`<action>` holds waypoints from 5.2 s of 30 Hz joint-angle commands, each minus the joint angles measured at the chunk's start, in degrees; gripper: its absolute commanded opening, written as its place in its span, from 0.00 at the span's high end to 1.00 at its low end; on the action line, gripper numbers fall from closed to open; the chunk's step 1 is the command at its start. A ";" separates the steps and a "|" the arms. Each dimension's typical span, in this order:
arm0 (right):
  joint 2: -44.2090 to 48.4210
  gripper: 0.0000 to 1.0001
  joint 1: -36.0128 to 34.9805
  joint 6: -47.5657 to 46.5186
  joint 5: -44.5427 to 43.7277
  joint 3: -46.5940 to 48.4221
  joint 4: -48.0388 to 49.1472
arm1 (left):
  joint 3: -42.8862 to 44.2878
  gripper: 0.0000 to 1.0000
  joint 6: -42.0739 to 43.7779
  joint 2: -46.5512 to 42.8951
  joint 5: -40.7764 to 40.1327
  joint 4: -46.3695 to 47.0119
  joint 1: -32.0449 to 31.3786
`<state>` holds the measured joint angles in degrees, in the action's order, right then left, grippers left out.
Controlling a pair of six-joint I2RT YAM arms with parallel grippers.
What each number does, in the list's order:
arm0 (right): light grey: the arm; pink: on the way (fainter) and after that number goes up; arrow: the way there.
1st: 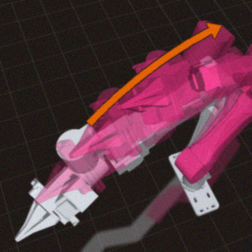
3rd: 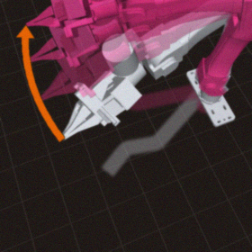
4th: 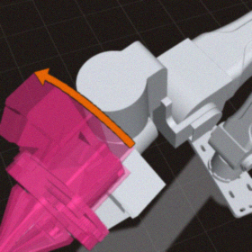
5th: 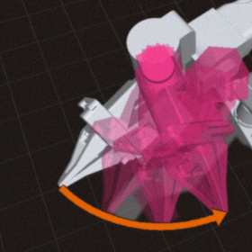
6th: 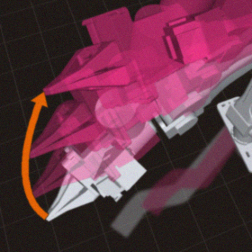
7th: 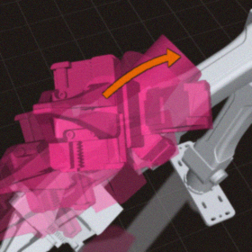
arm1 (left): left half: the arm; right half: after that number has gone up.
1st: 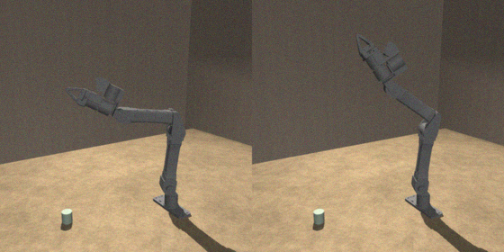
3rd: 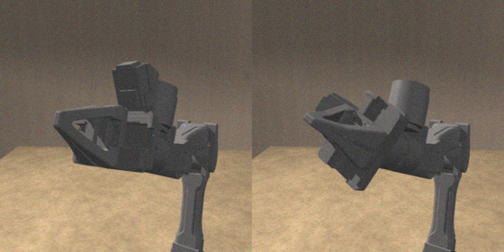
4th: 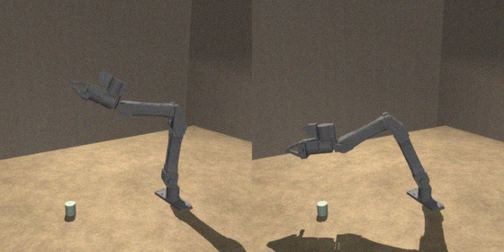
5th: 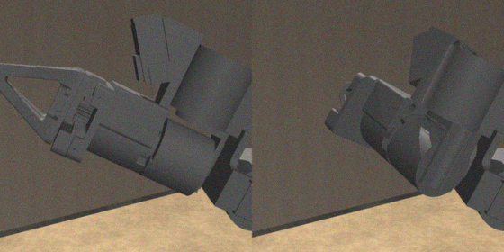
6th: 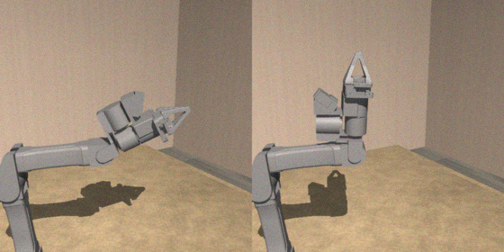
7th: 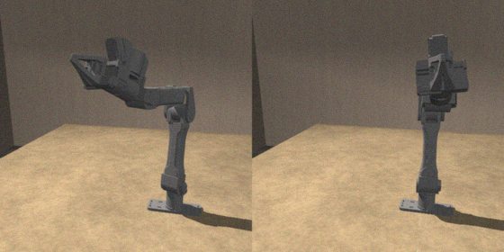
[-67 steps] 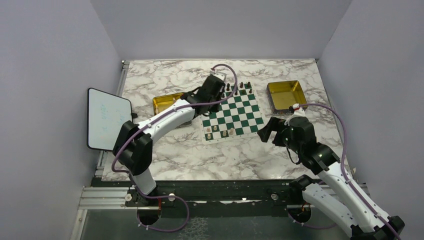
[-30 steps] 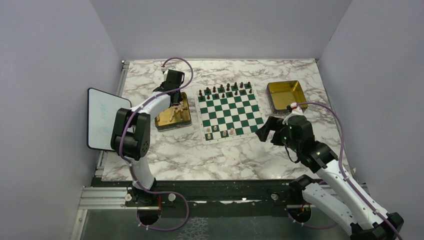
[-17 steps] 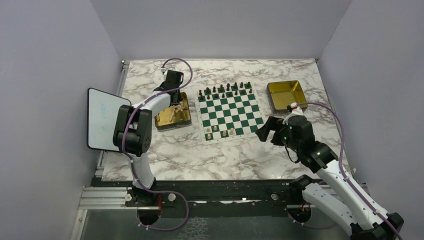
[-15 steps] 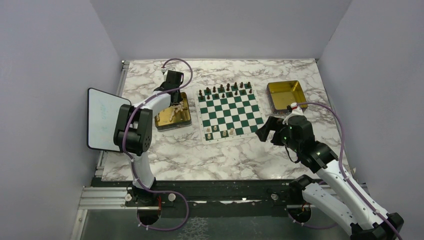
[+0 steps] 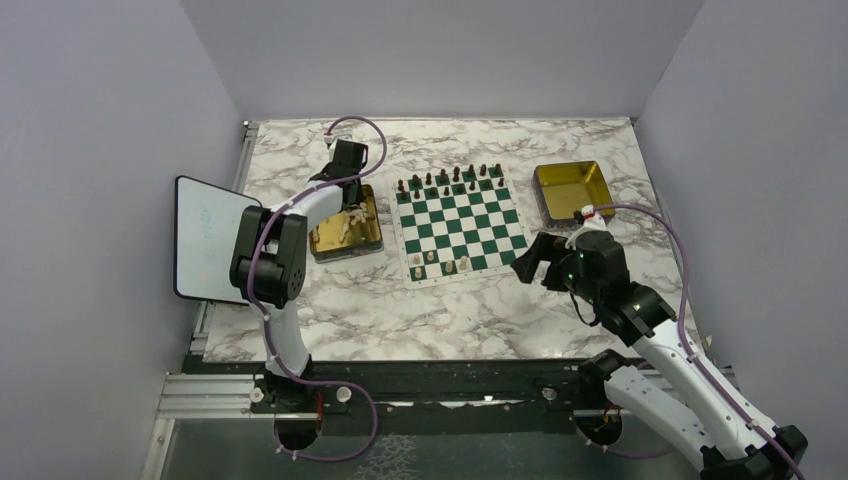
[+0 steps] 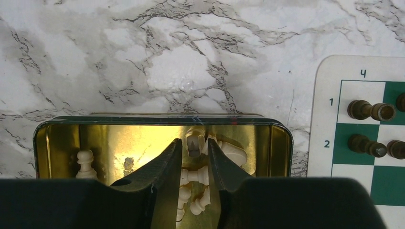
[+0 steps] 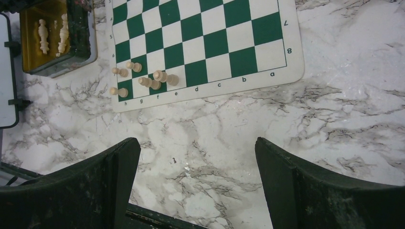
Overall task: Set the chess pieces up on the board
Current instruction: Pick up the chess piece from the storage box, then place the chess piece on the chessboard.
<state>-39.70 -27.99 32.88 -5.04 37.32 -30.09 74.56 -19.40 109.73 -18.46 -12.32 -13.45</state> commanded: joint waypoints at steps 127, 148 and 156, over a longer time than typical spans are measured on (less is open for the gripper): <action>1.65 0.04 0.39 -1.13 -2.76 1.73 -2.09 | -14.54 0.89 -7.40 -12.94 -1.32 -3.42 -39.11; 1.89 0.04 0.39 -1.11 -2.83 1.72 -2.26 | -14.10 0.86 -6.71 -10.64 -2.45 -3.42 -39.11; 1.82 0.04 0.39 -1.07 -2.69 1.66 -2.08 | -13.58 0.72 -6.55 -10.75 -2.72 -4.07 -39.11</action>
<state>-38.57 -27.99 32.49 -6.59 38.39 -31.48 60.29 -25.96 98.65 -19.62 -16.36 -52.27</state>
